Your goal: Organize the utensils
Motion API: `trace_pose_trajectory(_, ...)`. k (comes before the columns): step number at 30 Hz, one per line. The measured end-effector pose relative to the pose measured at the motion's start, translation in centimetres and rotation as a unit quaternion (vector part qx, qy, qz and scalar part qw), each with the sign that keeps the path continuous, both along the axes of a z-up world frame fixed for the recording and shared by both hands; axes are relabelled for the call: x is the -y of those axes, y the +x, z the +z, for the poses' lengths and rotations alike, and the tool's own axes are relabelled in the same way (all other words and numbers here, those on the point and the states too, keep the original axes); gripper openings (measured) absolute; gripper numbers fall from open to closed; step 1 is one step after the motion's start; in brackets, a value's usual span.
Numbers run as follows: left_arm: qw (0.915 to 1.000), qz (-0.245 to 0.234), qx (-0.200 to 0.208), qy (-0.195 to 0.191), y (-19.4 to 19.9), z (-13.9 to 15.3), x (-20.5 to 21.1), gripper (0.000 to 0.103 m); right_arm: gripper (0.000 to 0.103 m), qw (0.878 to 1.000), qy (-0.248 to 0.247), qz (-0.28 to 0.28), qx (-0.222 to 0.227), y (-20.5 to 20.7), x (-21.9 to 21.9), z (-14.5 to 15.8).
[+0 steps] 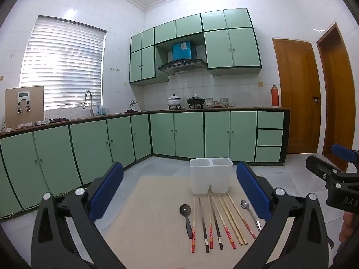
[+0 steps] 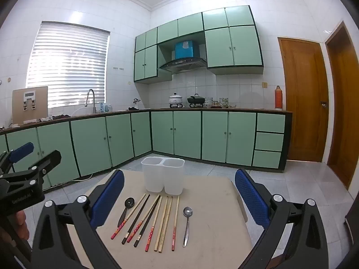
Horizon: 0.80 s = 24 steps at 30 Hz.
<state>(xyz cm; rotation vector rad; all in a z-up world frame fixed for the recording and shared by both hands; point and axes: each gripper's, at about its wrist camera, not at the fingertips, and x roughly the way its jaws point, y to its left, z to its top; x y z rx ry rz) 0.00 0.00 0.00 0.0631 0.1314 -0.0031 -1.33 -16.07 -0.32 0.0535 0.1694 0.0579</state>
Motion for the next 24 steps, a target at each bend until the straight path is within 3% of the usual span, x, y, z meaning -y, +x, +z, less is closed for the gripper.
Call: trace_pose_trajectory(24,1.0000,0.001,0.003,-0.002,-0.03,-0.09,-0.15,0.098,0.097,1.000,0.000,0.000,0.002,0.02,-0.01,0.03)
